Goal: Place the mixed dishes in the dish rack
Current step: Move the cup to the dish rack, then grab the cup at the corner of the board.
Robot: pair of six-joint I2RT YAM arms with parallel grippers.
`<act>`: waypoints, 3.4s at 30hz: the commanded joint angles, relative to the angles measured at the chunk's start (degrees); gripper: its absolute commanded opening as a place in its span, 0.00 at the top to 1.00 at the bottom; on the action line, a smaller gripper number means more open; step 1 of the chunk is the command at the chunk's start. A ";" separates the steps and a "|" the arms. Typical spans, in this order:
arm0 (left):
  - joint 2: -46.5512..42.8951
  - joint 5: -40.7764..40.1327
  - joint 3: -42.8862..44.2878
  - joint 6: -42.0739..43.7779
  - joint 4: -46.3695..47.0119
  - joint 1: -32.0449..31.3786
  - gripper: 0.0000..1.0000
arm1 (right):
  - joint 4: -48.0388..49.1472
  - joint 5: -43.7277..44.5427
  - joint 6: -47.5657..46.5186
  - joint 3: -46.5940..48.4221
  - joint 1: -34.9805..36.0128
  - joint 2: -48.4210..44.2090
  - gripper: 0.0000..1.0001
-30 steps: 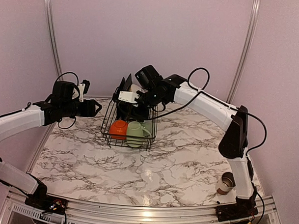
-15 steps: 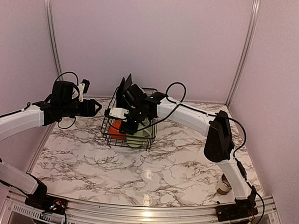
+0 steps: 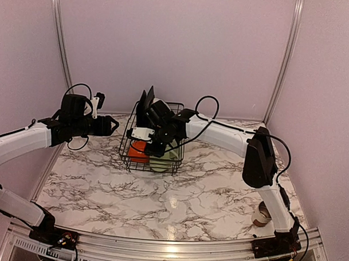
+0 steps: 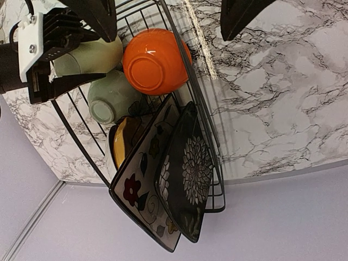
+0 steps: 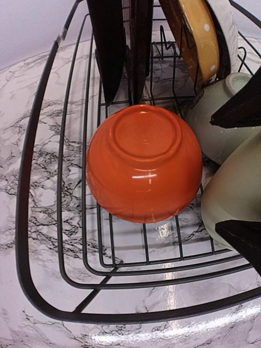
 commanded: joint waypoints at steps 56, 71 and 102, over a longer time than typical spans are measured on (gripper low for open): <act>0.26 -4.66 1.90 0.05 -3.27 0.25 0.33 | 2.61 -2.69 -2.54 3.28 2.14 -3.96 0.23; -0.43 -0.14 0.76 1.80 0.36 0.25 0.35 | 3.13 -11.37 -0.23 -15.65 -6.67 -25.32 0.24; 16.13 -3.92 22.37 5.63 -14.07 -16.32 0.40 | -13.57 -15.12 -15.07 -70.75 -35.57 -72.40 0.40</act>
